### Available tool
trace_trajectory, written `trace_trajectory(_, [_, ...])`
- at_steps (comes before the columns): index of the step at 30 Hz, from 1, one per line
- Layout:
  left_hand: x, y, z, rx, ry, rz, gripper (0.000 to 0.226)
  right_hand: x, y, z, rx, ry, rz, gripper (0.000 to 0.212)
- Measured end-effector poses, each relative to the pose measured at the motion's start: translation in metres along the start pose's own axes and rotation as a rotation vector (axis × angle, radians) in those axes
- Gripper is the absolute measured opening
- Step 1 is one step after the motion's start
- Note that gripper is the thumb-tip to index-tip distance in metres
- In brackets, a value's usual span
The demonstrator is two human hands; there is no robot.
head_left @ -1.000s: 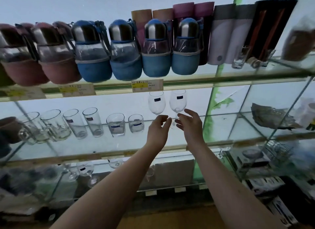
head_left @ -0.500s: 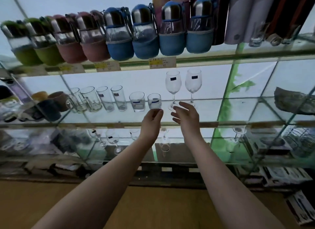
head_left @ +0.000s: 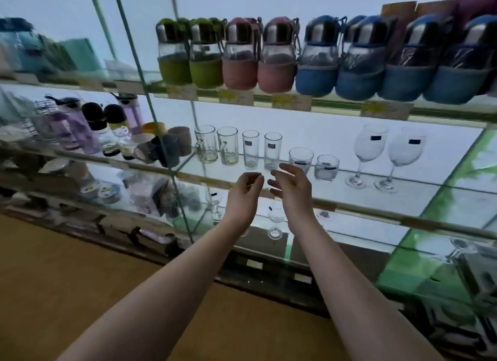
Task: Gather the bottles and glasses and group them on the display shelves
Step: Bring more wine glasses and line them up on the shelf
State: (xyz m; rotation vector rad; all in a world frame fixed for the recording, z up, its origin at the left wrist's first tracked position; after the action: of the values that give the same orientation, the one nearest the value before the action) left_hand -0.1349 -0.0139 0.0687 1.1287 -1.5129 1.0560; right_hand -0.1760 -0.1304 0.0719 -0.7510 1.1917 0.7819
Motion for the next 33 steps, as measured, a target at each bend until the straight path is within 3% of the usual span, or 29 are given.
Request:
trace_trajectory(8, [-0.042, -0.036, -0.209, 0.186, 0.022, -0.030, 0.028, 0.037, 0.026, 0.207, -0.151, 0.059, 0.015, 0.017])
trace_trajectory(14, [-0.062, -0.046, -0.311, 0.272, 0.023, -0.008, 0.017, 0.055, 0.043, 0.306, -0.185, 0.161, -0.036, 0.012])
trace_trajectory(27, [-0.117, -0.101, -0.444, 0.457, 0.067, -0.094, 0.017, 0.114, 0.013, 0.460, -0.373, 0.133, 0.026, 0.021])
trace_trajectory(33, [-0.137, -0.184, -0.488, 0.525, 0.054, -0.142, 0.014, 0.150, -0.051, 0.540, -0.410, 0.081, 0.091, 0.010])
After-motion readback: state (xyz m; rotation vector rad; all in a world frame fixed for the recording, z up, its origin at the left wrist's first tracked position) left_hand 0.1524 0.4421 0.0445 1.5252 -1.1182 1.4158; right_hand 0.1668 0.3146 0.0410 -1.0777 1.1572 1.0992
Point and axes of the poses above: each hand's wrist, its own y-axis away from the middle knuckle, its own z-axis out of the palm, x = y × z, the point moved 7 cm from there along -y, towards the middle knuckle, and after that the axes turned 3 degrees about -z, right-handed, at the moved point
